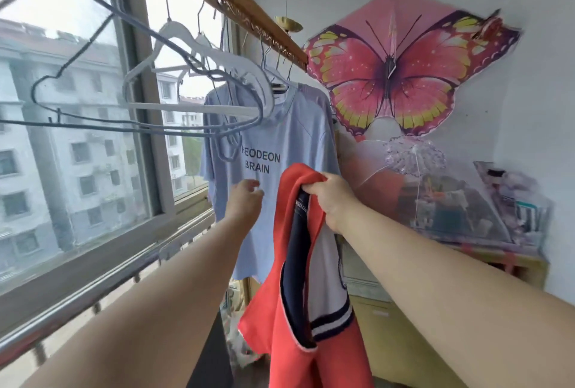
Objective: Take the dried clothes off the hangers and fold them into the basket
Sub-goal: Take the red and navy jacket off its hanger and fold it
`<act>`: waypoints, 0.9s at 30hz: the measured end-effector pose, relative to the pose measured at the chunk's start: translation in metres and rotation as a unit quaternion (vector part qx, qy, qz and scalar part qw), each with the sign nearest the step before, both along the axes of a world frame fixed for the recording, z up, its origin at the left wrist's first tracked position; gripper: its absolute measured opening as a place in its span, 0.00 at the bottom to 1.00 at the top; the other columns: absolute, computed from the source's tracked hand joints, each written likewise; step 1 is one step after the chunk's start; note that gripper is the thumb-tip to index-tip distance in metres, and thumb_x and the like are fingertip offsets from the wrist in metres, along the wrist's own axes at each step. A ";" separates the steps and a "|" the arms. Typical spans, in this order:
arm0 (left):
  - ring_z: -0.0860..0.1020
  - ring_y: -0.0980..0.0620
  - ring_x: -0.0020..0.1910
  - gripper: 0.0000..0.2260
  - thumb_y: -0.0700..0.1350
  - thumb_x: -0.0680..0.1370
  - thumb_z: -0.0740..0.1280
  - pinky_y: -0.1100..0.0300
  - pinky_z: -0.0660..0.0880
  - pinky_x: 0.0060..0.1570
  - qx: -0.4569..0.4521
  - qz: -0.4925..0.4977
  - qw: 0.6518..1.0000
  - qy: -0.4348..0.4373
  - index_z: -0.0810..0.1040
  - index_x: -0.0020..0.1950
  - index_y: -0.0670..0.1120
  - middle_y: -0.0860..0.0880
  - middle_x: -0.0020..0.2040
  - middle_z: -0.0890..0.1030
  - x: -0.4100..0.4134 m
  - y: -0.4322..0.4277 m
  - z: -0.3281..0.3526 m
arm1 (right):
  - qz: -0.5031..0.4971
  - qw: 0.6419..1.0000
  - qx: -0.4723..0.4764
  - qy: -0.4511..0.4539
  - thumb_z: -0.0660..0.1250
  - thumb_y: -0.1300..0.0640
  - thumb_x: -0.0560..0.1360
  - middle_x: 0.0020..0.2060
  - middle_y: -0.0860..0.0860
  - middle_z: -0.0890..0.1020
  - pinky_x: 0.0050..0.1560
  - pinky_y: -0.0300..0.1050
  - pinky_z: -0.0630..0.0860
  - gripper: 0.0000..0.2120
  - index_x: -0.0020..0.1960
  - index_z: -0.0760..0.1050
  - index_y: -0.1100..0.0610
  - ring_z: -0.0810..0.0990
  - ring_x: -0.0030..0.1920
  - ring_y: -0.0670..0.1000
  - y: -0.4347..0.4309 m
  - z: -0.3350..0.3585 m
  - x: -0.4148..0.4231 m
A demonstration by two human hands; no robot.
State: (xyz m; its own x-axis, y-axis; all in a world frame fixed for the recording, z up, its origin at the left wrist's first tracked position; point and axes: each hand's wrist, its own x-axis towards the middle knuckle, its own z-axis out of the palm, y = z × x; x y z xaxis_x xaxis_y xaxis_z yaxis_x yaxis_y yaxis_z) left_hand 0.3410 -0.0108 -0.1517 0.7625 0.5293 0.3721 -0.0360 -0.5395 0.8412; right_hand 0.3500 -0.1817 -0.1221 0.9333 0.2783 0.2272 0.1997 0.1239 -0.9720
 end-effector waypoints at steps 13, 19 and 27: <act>0.79 0.53 0.52 0.26 0.43 0.68 0.67 0.55 0.75 0.57 0.004 -0.287 0.958 0.015 0.69 0.64 0.60 0.53 0.52 0.80 -0.018 -0.077 -0.028 | -0.022 0.999 -0.048 -0.009 0.70 0.68 0.70 0.36 0.55 0.82 0.48 0.48 0.78 0.07 0.40 0.79 0.57 0.81 0.37 0.53 -0.045 -0.008 -0.009; 0.75 0.46 0.56 0.17 0.43 0.75 0.63 0.57 0.70 0.55 0.170 -0.094 0.981 -0.016 0.73 0.63 0.49 0.47 0.59 0.71 -0.015 -0.094 -0.037 | -0.028 0.995 -0.095 0.004 0.72 0.69 0.68 0.43 0.62 0.84 0.55 0.55 0.79 0.05 0.41 0.80 0.61 0.82 0.43 0.57 -0.066 -0.012 -0.009; 0.72 0.47 0.52 0.18 0.38 0.71 0.65 0.55 0.72 0.47 0.159 -0.029 0.983 -0.083 0.69 0.59 0.49 0.48 0.56 0.69 -0.025 -0.099 -0.030 | -0.058 0.979 -0.193 -0.033 0.75 0.64 0.69 0.44 0.58 0.83 0.46 0.44 0.75 0.08 0.48 0.81 0.62 0.79 0.43 0.52 -0.100 -0.018 -0.009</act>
